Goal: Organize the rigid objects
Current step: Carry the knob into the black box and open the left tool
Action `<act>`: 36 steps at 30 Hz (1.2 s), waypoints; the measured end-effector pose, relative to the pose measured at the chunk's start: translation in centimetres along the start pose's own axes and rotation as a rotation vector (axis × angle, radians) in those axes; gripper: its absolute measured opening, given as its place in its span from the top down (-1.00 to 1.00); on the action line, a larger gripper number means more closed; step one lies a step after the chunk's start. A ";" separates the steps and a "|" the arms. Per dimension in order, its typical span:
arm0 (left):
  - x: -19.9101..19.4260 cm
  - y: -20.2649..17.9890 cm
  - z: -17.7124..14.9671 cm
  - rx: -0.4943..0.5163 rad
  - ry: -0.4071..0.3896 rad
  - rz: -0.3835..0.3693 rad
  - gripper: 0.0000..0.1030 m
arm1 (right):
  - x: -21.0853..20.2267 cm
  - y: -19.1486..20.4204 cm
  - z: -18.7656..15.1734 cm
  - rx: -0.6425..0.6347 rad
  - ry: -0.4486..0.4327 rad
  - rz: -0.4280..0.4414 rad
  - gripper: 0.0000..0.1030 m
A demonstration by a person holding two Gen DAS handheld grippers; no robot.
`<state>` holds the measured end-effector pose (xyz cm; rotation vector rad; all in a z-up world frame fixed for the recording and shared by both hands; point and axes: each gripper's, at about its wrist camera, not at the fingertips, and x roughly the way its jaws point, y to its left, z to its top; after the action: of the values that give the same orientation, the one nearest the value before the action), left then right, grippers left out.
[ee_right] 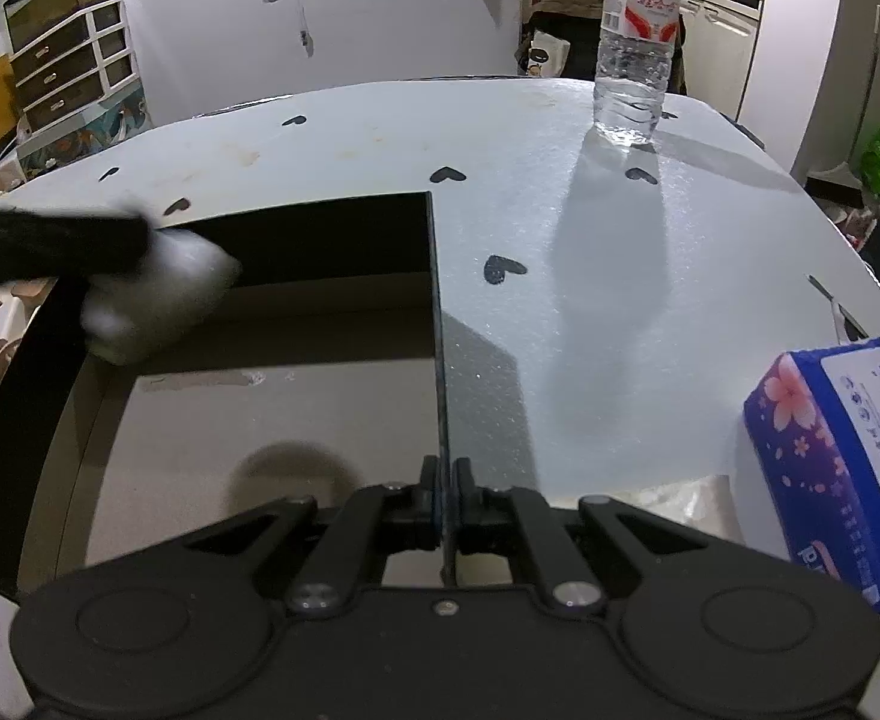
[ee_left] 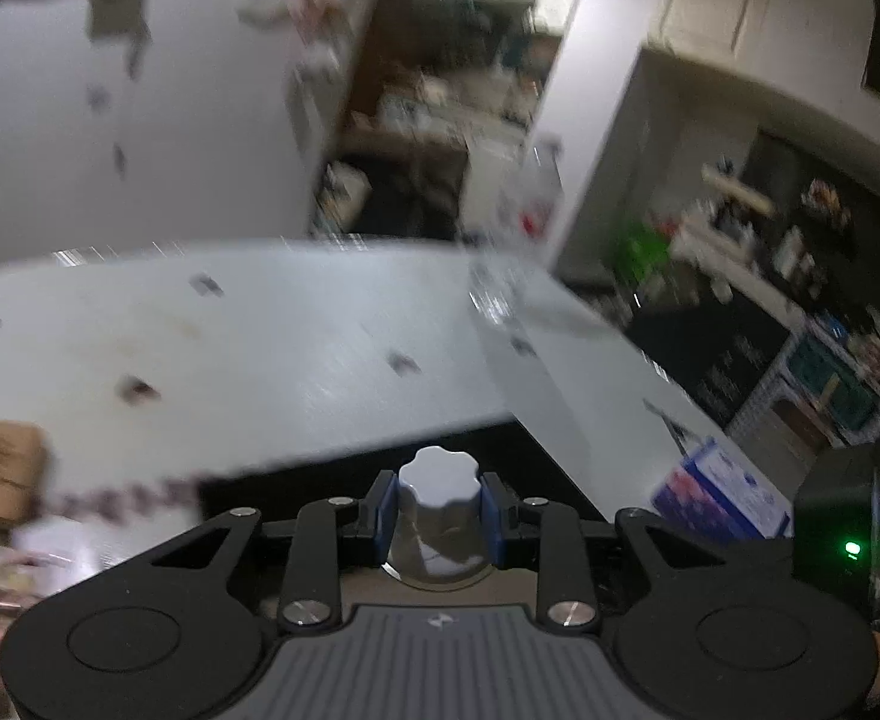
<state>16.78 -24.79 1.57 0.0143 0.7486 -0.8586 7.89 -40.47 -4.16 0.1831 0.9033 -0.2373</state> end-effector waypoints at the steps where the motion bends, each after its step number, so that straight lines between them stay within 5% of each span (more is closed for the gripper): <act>1: 1.3 -0.2 0.0 -0.007 0.036 -0.012 0.41 | 0.0 0.0 0.0 0.002 0.001 0.004 0.92; 6: 6.1 -1.2 0.3 -0.053 0.124 -0.003 0.41 | 0.3 0.0 0.2 0.011 0.009 0.032 0.92; 21: 10.0 -1.4 0.6 -0.068 0.146 0.079 0.40 | 0.3 0.1 0.2 0.008 0.008 0.034 0.92; 36: 7.4 -1.5 0.5 -0.053 0.111 0.078 -0.40 | 0.4 0.1 0.1 -0.001 0.008 0.033 0.92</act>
<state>19.11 -30.99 -2.06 0.0442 0.8693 -0.7677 8.21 -40.44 -4.37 0.1981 0.9071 -0.2058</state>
